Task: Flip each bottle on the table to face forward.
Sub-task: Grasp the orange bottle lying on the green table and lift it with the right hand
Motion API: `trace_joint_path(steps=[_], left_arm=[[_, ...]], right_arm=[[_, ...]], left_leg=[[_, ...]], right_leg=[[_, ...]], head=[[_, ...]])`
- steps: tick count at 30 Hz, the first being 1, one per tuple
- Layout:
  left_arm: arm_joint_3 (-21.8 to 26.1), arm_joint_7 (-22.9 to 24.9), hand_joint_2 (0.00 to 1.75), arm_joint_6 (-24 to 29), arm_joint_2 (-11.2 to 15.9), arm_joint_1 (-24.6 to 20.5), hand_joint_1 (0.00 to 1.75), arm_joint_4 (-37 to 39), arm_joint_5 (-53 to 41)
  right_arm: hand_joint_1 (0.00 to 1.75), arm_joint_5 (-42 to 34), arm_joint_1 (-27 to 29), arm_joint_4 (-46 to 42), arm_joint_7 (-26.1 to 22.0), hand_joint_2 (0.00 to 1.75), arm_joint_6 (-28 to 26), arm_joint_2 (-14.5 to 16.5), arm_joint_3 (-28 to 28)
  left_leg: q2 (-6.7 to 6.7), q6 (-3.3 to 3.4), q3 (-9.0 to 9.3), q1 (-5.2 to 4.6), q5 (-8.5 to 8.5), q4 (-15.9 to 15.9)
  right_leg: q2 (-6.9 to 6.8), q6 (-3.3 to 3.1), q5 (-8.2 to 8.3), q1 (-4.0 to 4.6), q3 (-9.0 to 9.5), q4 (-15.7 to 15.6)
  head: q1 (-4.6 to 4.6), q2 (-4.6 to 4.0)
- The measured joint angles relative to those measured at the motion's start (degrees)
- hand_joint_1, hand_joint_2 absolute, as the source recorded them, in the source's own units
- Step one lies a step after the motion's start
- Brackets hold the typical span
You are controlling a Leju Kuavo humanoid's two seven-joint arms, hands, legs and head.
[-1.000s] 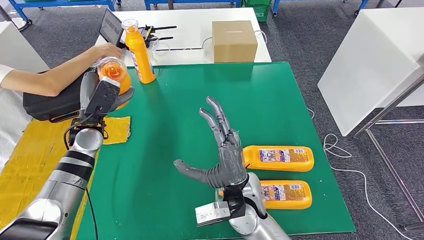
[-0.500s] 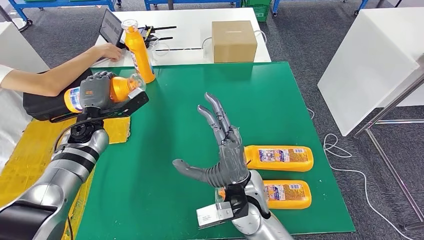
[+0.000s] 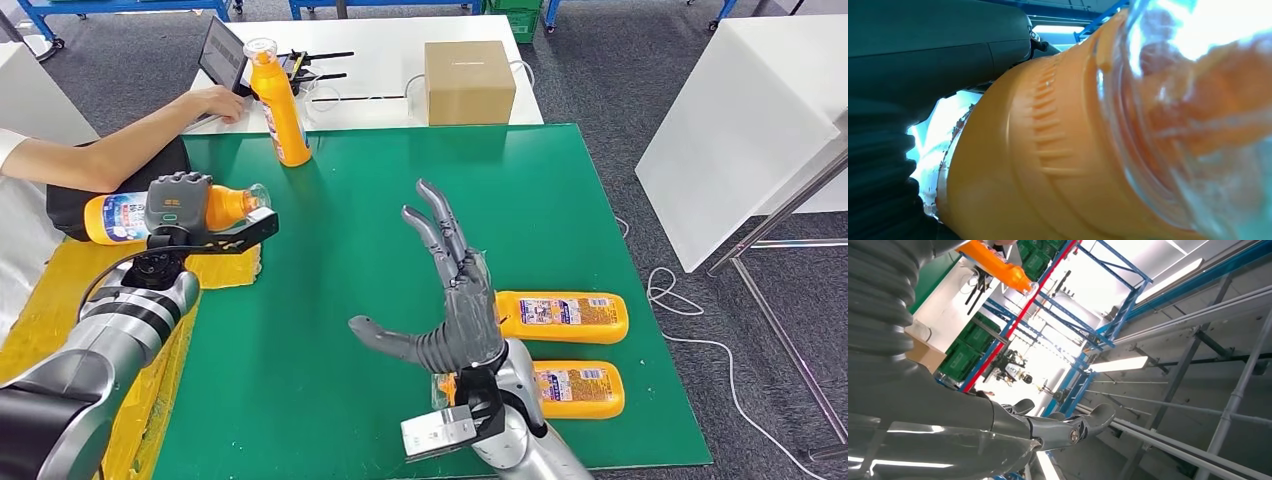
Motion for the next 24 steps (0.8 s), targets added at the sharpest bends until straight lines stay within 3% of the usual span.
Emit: trace_joint_path(steps=[14, 24], left_arm=[[-0.67, 0.24, 1.75, -0.40, 0.19, -0.41, 1.75, 1.73, -0.04], [-0.88, 5.76, 1.75, -10.16, 0.33, -1.64, 1.75, 4.23, -2.89]], right_arm=[[0.00, 0.00, 0.00, -0.10, 0.00, 1.75, 0.00, -0.02, -0.01], [0.00, -0.01, 0.00, -0.53, 0.51, 1.75, 0.42, -0.13, -0.57]], left_leg=[[0.00, 0.00, 0.01, 0.00, 0.00, 0.00], [0.00, 0.00, -0.01, 0.00, 0.00, 0.00]], right_leg=[[0.00, 0.00, 0.00, 0.02, 0.00, 0.00], [0.00, 0.00, 0.00, 0.01, 0.00, 0.00]], head=[[-0.01, 0.00], [-0.01, 0.00]])
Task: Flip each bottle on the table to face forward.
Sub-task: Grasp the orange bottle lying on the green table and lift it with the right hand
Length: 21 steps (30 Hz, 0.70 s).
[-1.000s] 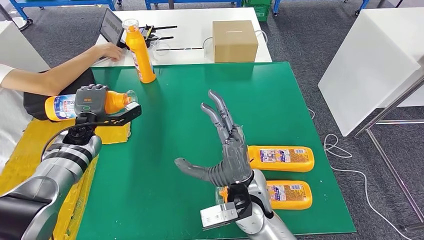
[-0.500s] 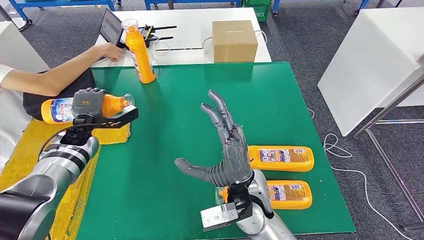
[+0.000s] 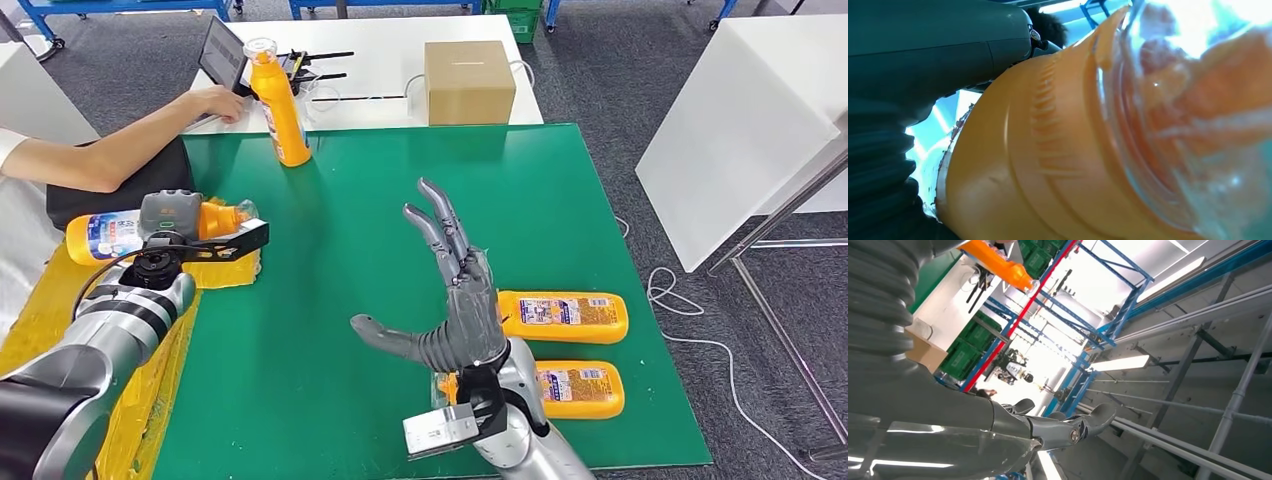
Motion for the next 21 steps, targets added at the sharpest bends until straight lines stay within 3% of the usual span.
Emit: trace_joint_path(steps=[9, 14, 15, 18, 19, 21], left_arm=[[0.03, 1.89, 1.75, -6.63, 0.74, -0.33, 1.75, 3.18, -0.58], [3.17, 4.01, 1.75, -11.01, 1.19, 2.03, 1.75, 4.98, 4.58], [3.69, 4.07, 1.75, -10.93, 1.25, 2.71, 1.58, 5.20, 4.75], [4.74, 4.07, 1.75, -11.04, 1.30, 3.42, 0.28, 5.60, 4.97], [5.09, 4.04, 1.75, -11.21, 1.32, 3.42, 0.01, 5.66, 5.13], [5.82, 3.85, 1.75, -11.45, 1.36, 3.41, 0.00, 5.76, 5.52]], right_arm=[[0.00, -0.50, 0.04, -0.11, 0.56, 1.75, -0.29, -0.38, -1.91], [0.00, -2.17, 0.02, 0.03, 1.84, 1.75, 1.00, -0.42, -2.66], [0.00, -2.28, 0.01, 0.09, 1.87, 1.75, 1.08, -0.42, -2.80], [0.00, -2.40, 0.00, 0.15, 1.90, 1.75, 1.16, -0.37, -3.06], [0.00, -2.40, 0.00, 0.15, 1.90, 1.75, 1.17, -0.35, -3.13], [0.00, -2.43, 0.00, 0.15, 1.90, 1.75, 1.17, -0.34, -3.23]], left_leg=[[-0.01, 0.00, -0.01, 0.00, 0.00, 0.00], [0.08, 0.00, -0.01, 0.03, 0.00, -0.01], [0.05, 0.00, -0.02, 0.03, 0.00, -0.01], [-0.08, 0.00, -0.05, 0.03, 0.00, -0.01], [-0.06, 0.00, -0.04, 0.03, 0.00, -0.01], [-0.01, 0.00, -0.01, 0.03, 0.00, -0.01]], right_leg=[[0.00, 0.00, 0.00, -0.01, 0.01, 0.00], [0.09, 0.00, 0.00, -0.01, -0.03, 0.00], [0.06, 0.00, 0.00, 0.01, -0.04, -0.01], [-0.06, 0.00, 0.00, 0.01, -0.02, 0.00], [-0.05, 0.00, 0.00, 0.00, -0.01, 0.00], [-0.02, 0.00, 0.00, -0.02, -0.01, 0.00]], head=[[0.01, 0.00], [0.00, 0.00], [0.01, 0.00], [0.02, 0.00], [0.01, 0.00], [0.01, 0.00]])
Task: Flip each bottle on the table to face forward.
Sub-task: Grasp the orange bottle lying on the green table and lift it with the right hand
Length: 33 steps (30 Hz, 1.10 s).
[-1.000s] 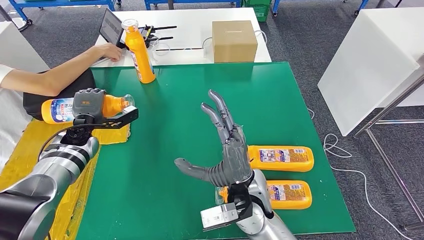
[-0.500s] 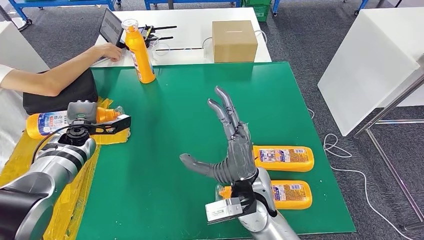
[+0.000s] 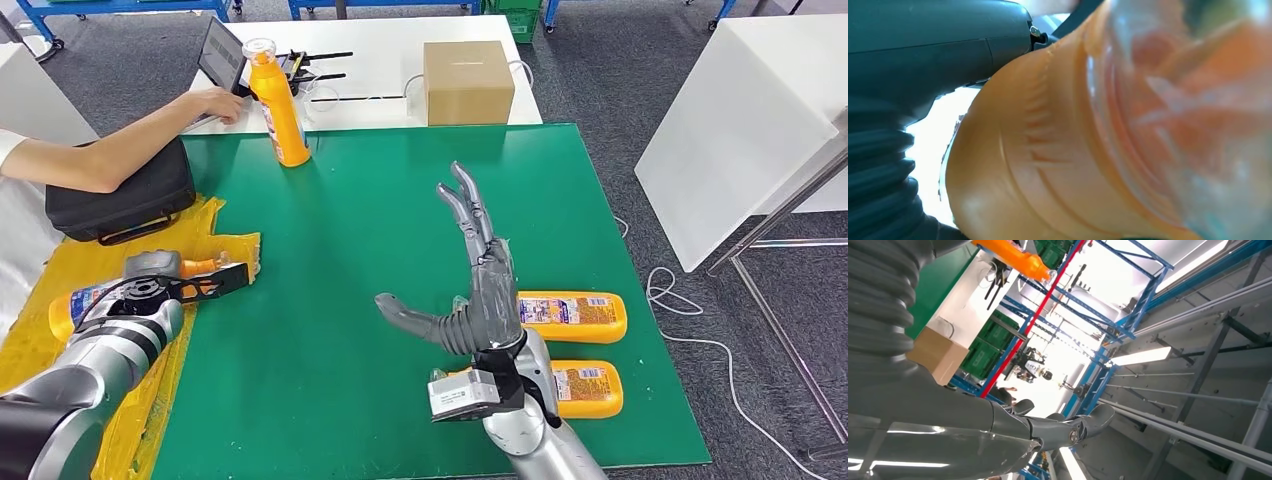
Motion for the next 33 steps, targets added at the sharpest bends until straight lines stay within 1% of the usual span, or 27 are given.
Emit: trace_joint_path(steps=[7, 12, 19, 27, 33], left_arm=[[0.76, -0.41, 1.75, 0.00, -0.02, 0.00, 0.00, 0.11, 0.31], [3.19, -1.55, 1.75, -0.35, -0.13, 0.00, 0.00, 0.23, 0.87], [3.75, -1.70, 1.75, -0.29, -0.15, 0.00, 0.00, 0.23, 0.84], [5.08, -2.85, 1.75, 2.18, -0.23, 0.22, 0.00, 0.25, -0.56], [5.09, -3.27, 1.75, 2.25, -0.39, 0.24, 0.00, 0.25, -1.39]], right_arm=[[0.00, -0.04, 0.00, 0.01, 0.00, 1.75, 0.00, 0.00, -0.04], [0.00, -0.11, 0.00, 0.35, 0.00, 1.75, 0.00, 0.00, -0.06], [0.00, -0.11, 0.00, 0.41, 0.00, 1.75, 0.01, 0.00, -0.06], [0.00, -0.11, 0.00, 0.63, 0.00, 1.75, 0.01, 0.00, -0.06], [0.00, -0.10, 0.00, 0.93, 0.00, 1.75, 0.00, 0.02, -0.06]], left_leg=[[0.00, 0.00, 0.03, -0.01, 0.00, 0.00], [-0.02, 0.00, 0.07, -0.01, 0.01, 0.00], [-0.02, 0.00, 0.07, -0.01, 0.01, 0.00], [-0.02, -0.01, 0.07, -0.01, 0.01, 0.00], [-0.02, -0.01, 0.06, -0.01, 0.01, 0.00]], right_leg=[[0.00, 0.00, 0.00, 0.00, 0.00, -0.01], [0.00, 0.00, 0.00, 0.01, 0.03, 0.02], [-0.01, 0.00, 0.00, 0.01, 0.04, 0.03], [-0.01, 0.00, 0.00, 0.01, 0.04, 0.03], [-0.01, 0.00, 0.00, 0.01, 0.04, 0.02]], head=[[0.00, 0.00], [-0.01, 0.00], [-0.02, 0.00], [0.00, 0.00], [-0.01, 0.00]])
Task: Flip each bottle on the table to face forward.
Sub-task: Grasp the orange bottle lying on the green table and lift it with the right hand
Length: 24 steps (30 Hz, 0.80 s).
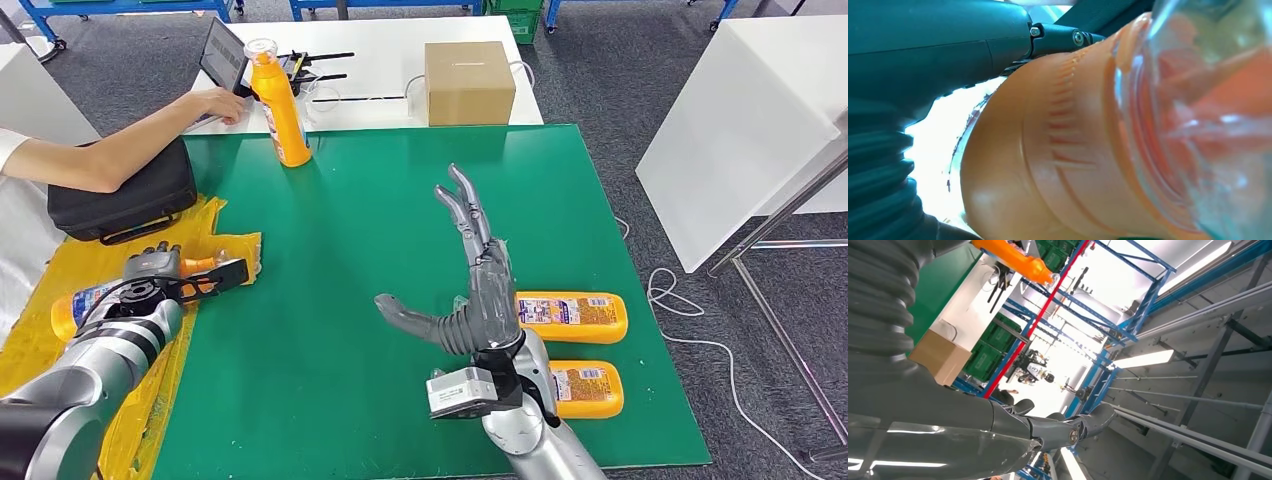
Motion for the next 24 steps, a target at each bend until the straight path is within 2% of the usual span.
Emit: trace_joint_path(steps=[3, 7, 17, 24], left_arm=[[0.00, -0.43, 1.75, 0.01, -0.10, 0.00, 0.00, 0.00, -0.26], [-0.01, -1.67, 0.00, -0.56, -0.39, -0.06, 0.00, -0.13, -1.41], [-1.68, -4.67, 0.00, -0.48, -2.48, 0.34, 0.00, -4.68, -6.13], [-4.09, -9.39, 0.00, 0.07, -3.79, 2.78, 0.00, -11.63, -2.44]], right_arm=[[0.00, 0.06, 0.00, 0.13, 0.00, 1.75, 0.01, 0.00, -0.15], [0.00, 0.44, 0.08, 0.39, 0.28, 1.75, 0.07, 0.02, -0.74], [0.00, 2.49, 2.19, 0.41, 1.74, 1.75, 0.78, 0.28, -3.39], [0.00, 3.82, 4.42, -0.14, 1.92, 1.75, 0.35, 0.27, -5.76]], left_leg=[[0.00, 0.00, 0.00, 0.00, 0.00, 0.00], [0.00, 0.00, 0.01, -0.01, 0.00, 0.00], [-0.01, 0.01, 0.00, -0.02, -0.01, 0.01], [0.00, 0.01, -0.02, -0.03, -0.01, 0.01]], right_leg=[[0.00, 0.00, 0.00, 0.00, 0.00, 0.00], [0.00, 0.00, 0.00, 0.00, 0.00, -0.01], [0.00, 0.00, 0.00, -0.01, -0.01, -0.02], [0.00, 0.01, 0.00, -0.01, -0.03, -0.05]], head=[[0.00, 0.00], [0.00, 0.00], [0.01, 0.00], [-0.01, 0.00]])
